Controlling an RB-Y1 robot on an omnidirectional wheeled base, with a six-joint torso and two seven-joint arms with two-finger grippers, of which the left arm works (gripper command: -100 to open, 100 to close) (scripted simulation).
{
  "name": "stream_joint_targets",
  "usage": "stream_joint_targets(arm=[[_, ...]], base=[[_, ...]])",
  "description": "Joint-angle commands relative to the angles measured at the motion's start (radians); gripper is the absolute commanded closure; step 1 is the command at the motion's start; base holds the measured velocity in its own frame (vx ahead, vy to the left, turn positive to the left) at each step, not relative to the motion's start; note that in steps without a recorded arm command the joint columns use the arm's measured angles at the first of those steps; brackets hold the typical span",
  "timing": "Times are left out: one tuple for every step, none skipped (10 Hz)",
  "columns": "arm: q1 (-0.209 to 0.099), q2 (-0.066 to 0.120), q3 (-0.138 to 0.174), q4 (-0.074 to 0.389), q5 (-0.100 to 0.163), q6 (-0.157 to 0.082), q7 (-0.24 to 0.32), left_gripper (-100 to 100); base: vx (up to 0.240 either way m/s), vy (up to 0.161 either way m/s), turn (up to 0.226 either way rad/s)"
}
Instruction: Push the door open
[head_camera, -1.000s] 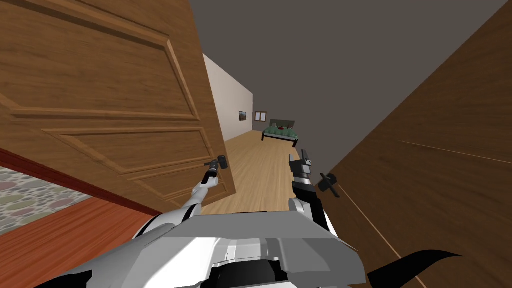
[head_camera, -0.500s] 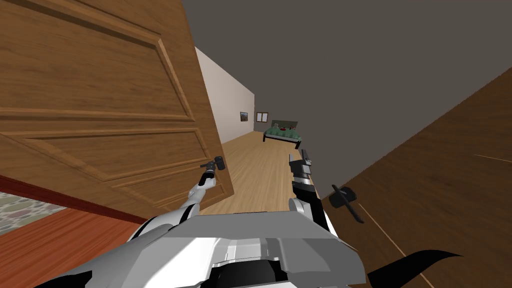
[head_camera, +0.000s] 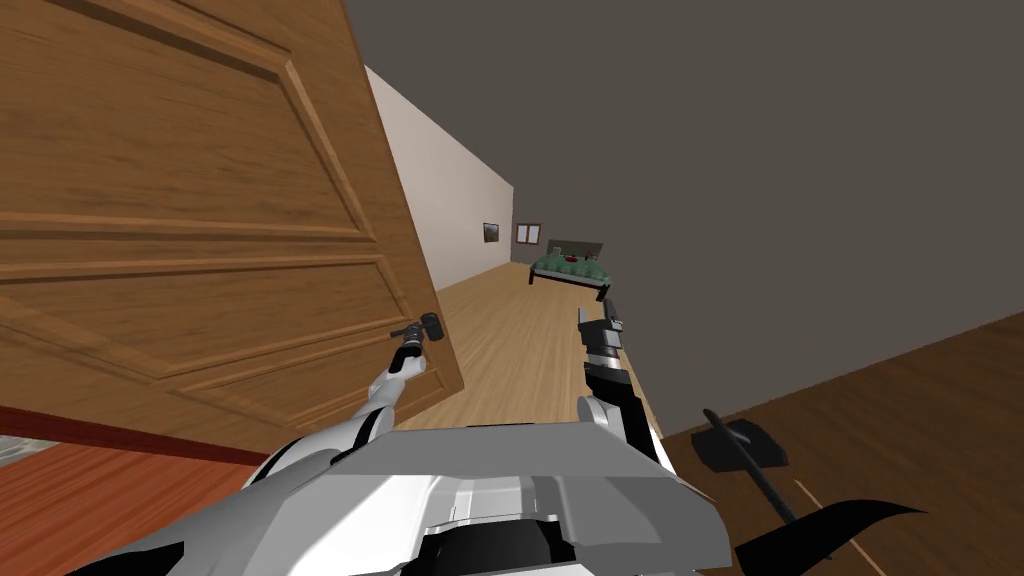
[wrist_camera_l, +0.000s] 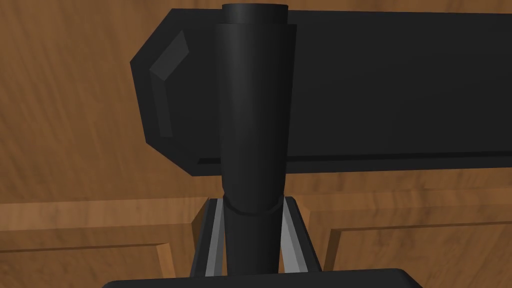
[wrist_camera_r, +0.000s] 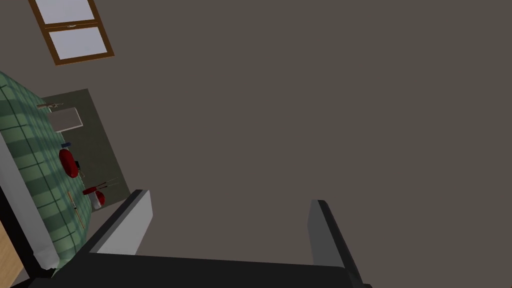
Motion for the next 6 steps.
stream_joint_targets(arm=[[0.004, 0.007, 0.015, 0.001, 0.005, -0.006, -0.006, 100], [0.004, 0.007, 0.015, 0.001, 0.005, -0.006, -0.006, 100], [-0.002, 0.010, 0.013, 0.023, 0.005, -0.017, -0.002, 100], [0.002, 0.018, 0.032, 0.022, 0.011, -0.017, -0.009, 100], [0.003, 0.019, 0.037, 0.022, 0.013, -0.018, -0.011, 100], [0.006, 0.025, 0.052, 0.024, 0.018, -0.018, -0.017, 100]], base=[[0.187, -0.056, 0.059], [0.129, -0.017, 0.030], [0.047, 0.003, 0.018], [0.148, -0.017, 0.046], [0.199, -0.020, 0.064], [0.199, -0.023, 0.049]])
